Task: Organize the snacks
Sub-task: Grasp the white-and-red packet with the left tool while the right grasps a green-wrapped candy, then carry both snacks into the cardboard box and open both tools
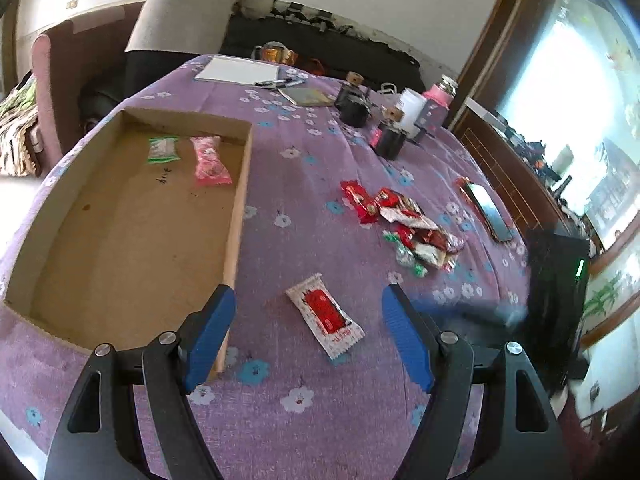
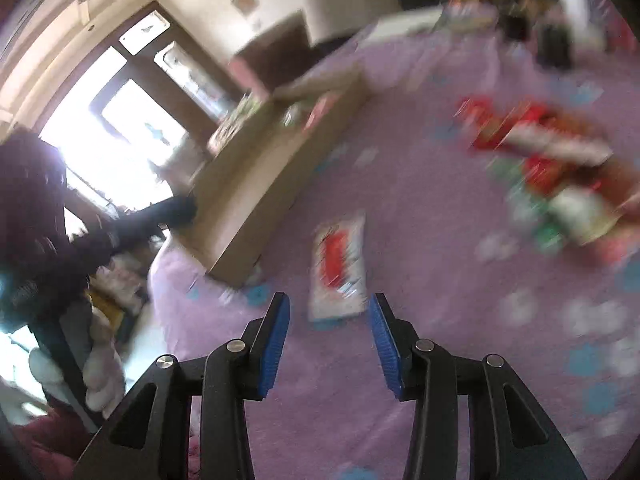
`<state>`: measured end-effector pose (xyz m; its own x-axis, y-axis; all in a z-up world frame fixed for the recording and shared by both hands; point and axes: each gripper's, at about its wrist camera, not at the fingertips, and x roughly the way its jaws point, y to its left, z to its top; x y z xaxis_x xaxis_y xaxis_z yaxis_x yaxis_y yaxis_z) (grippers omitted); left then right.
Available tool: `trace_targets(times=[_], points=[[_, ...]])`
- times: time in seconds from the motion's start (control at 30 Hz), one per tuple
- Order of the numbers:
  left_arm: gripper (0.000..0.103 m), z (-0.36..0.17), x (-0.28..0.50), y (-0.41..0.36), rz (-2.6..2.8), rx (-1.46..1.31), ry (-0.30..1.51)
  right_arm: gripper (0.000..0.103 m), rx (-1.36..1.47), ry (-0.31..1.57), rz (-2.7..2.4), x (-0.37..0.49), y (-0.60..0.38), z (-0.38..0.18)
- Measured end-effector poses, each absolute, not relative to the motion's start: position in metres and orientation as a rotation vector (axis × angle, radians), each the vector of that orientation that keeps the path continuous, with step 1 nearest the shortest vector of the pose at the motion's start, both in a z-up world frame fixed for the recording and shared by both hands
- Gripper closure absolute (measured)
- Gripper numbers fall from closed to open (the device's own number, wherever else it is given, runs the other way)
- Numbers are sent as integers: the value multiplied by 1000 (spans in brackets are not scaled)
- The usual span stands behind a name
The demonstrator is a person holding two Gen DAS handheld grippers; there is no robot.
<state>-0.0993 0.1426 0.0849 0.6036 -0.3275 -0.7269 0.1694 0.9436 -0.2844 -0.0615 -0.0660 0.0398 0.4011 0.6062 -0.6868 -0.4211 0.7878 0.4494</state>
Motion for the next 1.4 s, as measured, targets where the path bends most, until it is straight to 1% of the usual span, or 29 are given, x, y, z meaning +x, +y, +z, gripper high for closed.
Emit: trace_targets(times=[0.1, 0.17, 0.23, 0.27, 0.3, 0.43, 0.5, 0.6, 0.63, 0.73, 0.77, 0.8, 0.83, 0.9, 0.93, 1.03, 1.2, 1.23, 1.27, 1.4], points=[[27, 78, -101, 128, -313, -142, 877, 59, 191, 873, 514, -48, -95, 55], [27, 70, -101, 116, -330, -110, 884, 59, 199, 856, 466, -35, -108, 58], [29, 65, -100, 107, -335, -95, 892, 59, 193, 857, 457, -29, -109, 56], [33, 62, -100, 104, -334, -92, 896, 59, 179, 862, 454, -24, -106, 54], [34, 59, -99, 102, -332, -90, 903, 59, 163, 869, 449, -20, -101, 50], [34, 54, -98, 95, -321, -83, 910, 62, 77, 898, 408, -14, -89, 30], [34, 52, -98, 93, -314, -69, 909, 64, 21, 905, 377, -16, -84, 21], [34, 44, -93, 90, -303, -60, 928, 70, -13, 904, 369, -18, -82, 16], [34, 40, -90, 89, -299, -63, 935, 80, -19, 905, 363, -17, -81, 15], [36, 31, -84, 85, -287, -60, 947, 81, 2, 898, 357, -17, -85, 16], [42, 29, -83, 83, -283, -53, 948, 81, 12, 893, 355, -18, -88, 16], [45, 27, -81, 81, -280, -43, 952, 81, 19, 891, 356, -17, -89, 17], [52, 23, -79, 79, -269, -27, 958, 81, 25, 889, 359, -18, -90, 18], [60, 21, -76, 76, -228, 3, 940, 81, 42, 876, 372, -20, -93, 20], [70, 20, -75, 76, -219, 7, 938, 81, 48, 870, 378, -21, -93, 23], [84, 22, -72, 80, -228, -34, 924, 82, 73, 838, 403, -26, -96, 30], [91, 27, -76, 83, -239, -46, 906, 82, 105, 806, 432, -31, -98, 37], [96, 29, -79, 84, -244, -49, 899, 82, 110, 803, 437, -32, -98, 38], [97, 31, -80, 85, -247, -53, 893, 82, 115, 799, 441, -33, -99, 39], [97, 33, -80, 92, -256, -85, 916, 82, 132, 797, 446, -33, -100, 40]])
